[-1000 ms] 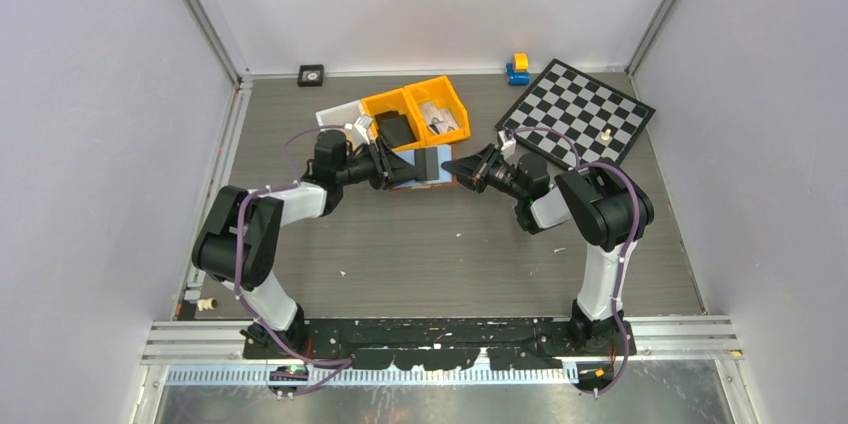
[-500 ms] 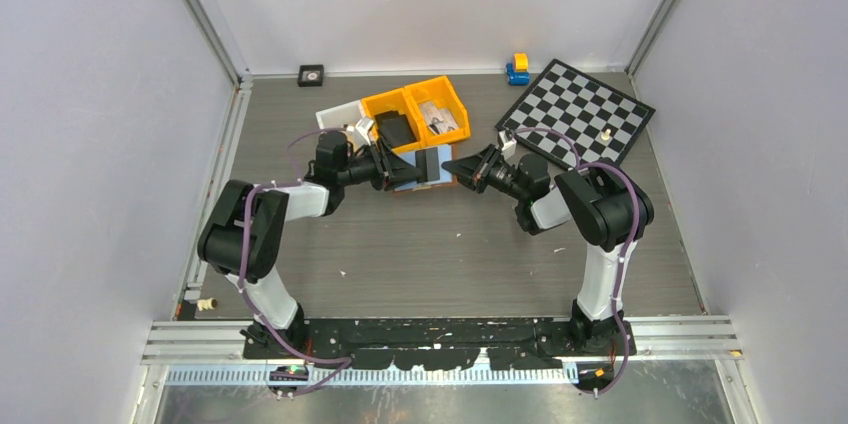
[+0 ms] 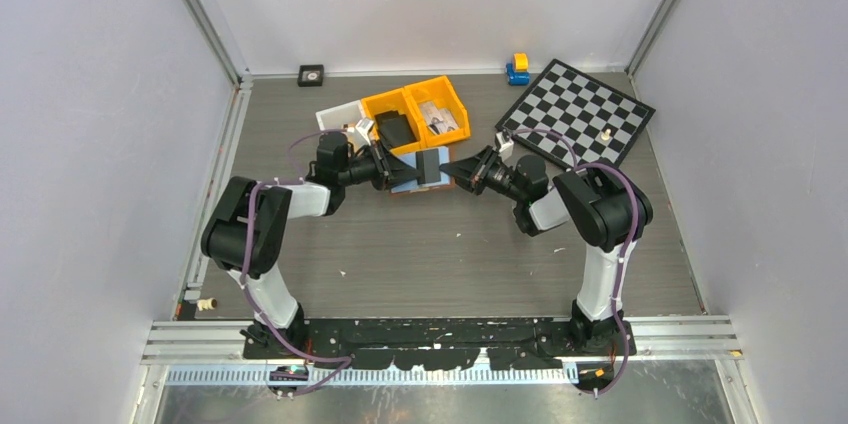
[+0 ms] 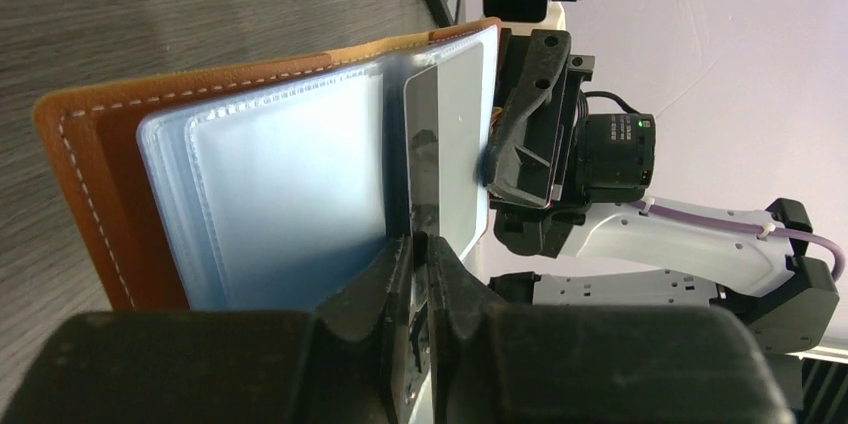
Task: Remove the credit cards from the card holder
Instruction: Remove the credit card from the card holder, then place the credit card in the storage box.
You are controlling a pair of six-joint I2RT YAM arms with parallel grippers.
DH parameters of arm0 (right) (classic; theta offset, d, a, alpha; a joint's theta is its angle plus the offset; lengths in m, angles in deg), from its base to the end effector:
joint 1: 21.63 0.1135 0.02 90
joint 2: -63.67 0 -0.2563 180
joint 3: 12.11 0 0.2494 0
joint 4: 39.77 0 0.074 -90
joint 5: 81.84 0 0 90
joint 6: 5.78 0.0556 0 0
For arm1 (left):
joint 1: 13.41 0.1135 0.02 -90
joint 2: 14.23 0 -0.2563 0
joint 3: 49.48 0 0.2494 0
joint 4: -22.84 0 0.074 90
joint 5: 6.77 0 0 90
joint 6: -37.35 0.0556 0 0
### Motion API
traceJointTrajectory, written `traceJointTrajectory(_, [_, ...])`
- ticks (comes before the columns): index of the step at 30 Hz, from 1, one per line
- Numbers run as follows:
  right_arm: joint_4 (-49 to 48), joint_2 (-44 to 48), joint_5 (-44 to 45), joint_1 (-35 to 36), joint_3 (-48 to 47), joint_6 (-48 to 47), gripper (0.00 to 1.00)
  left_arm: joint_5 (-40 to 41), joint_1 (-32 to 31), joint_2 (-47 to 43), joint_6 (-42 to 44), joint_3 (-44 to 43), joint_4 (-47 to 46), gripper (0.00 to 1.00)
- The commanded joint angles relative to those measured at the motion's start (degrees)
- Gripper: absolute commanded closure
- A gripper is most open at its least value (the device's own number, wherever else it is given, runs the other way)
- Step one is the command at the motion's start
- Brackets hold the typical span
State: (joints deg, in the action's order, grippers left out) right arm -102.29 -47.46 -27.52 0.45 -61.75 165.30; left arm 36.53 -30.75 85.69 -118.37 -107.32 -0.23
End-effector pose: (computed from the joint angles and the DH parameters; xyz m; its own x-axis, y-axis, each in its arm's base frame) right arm 0.3127 0.1618 0.1356 -0.8329 0.5281 -0.1654 -0.1476 0.0760 0.9861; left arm 0.3271 -0.1445 0.1623 -0.9129 -0.3699 -0.1727 0.0707 0.2734 -0.9593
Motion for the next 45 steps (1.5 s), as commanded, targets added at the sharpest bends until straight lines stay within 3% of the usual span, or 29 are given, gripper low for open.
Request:
traceJointTrajectory(1, [-5.9,3.2,-1.0,0.8,-0.6,0.9,1.0,-0.7,0.3,0.0,-1.1,-0.3,-5.9,0.9])
traceJointTrajectory(5, [-5.9,4.3,0.2,0.7,0.6,0.1,0.99,-0.2,0.9,-0.6,-0.3,0.2,-4.9,1.0])
traceJointTrajectory(16, [-5.1,5.7,2.4,-3.4,3.7,-1.1,1.0,5.4,2.1,-7.7,10.3,-0.5,12.2,1.0])
traceJointTrajectory(25, [1.4,6.5,5.4,-6.5,5.7,-4.7,0.99,6.8,2.1,-9.2,12.9,-0.8,14.3,1.0])
traceJointTrajectory(36, [3.3,5.8,7.9,-7.3,6.6,-5.6,1.0,14.2,2.1,-12.1,15.6,-4.9,21.9,1.0])
traceJointTrajectory(45, [7.6,10.2,10.7,-7.5,8.4,-9.0,0.99,21.6,2.1,-4.6,14.9,-13.5,23.6,1.0])
